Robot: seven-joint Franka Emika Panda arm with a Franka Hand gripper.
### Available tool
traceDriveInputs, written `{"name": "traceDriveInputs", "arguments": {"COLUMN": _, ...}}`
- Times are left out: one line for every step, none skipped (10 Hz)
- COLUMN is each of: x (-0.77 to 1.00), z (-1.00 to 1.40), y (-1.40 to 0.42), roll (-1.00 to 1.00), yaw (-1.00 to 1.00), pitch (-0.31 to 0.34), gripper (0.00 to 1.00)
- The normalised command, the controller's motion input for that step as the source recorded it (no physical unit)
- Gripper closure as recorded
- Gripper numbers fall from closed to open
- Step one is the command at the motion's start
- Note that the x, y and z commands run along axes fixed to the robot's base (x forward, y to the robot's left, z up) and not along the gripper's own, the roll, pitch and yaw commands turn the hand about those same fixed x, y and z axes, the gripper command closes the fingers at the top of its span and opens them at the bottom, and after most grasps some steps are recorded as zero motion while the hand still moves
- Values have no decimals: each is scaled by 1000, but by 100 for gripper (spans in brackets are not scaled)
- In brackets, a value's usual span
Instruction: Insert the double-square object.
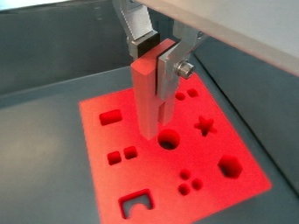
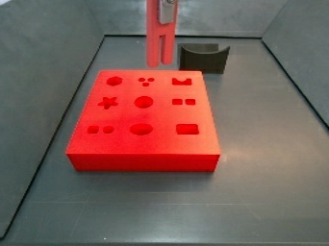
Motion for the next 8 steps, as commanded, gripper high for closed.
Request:
{"name": "traceDriveInputs", "arguments": {"x": 331, "z": -357, "y": 0, "roll": 0, "yaw": -740, "pitch": -146, "gripper": 100}}
{"name": "traceDriveInputs", "arguments": {"x": 446, "z": -414, "y": 0, "roll": -7, "yaw": -666, "pitch": -136, "gripper": 100}}
{"name": "traceDriveInputs", "arguments": {"x": 503, "z": -366, "y": 0, "roll": -31, "yaw": -631, "pitch": -116, "gripper": 100}}
{"name": "traceDriveInputs", "arguments": {"x": 540, "z": -186, "y": 0, "roll": -20, "yaw": -603, "pitch": -50, "gripper": 100}}
{"name": "traceDriveInputs", "arguments": {"x": 503, "z": -137, "y": 0, "roll": 0, "yaw": -637, "pitch": 0, "gripper": 100}}
{"name": "traceDriveInputs", "arguments": {"x": 403, "z": -149, "y": 0, "roll": 0, "yaw": -731, "pitch": -26, "gripper": 100}}
{"name": "traceDriveInputs", "arguments": {"x": 291, "z": -149, "y": 0, "roll": -66, "yaw": -791, "pitch": -104, "gripper": 100}}
{"name": "traceDriveInputs", "arguments": {"x": 214, "z": -134, "y": 0, "roll": -114, "yaw": -791, "pitch": -167, "gripper": 100}}
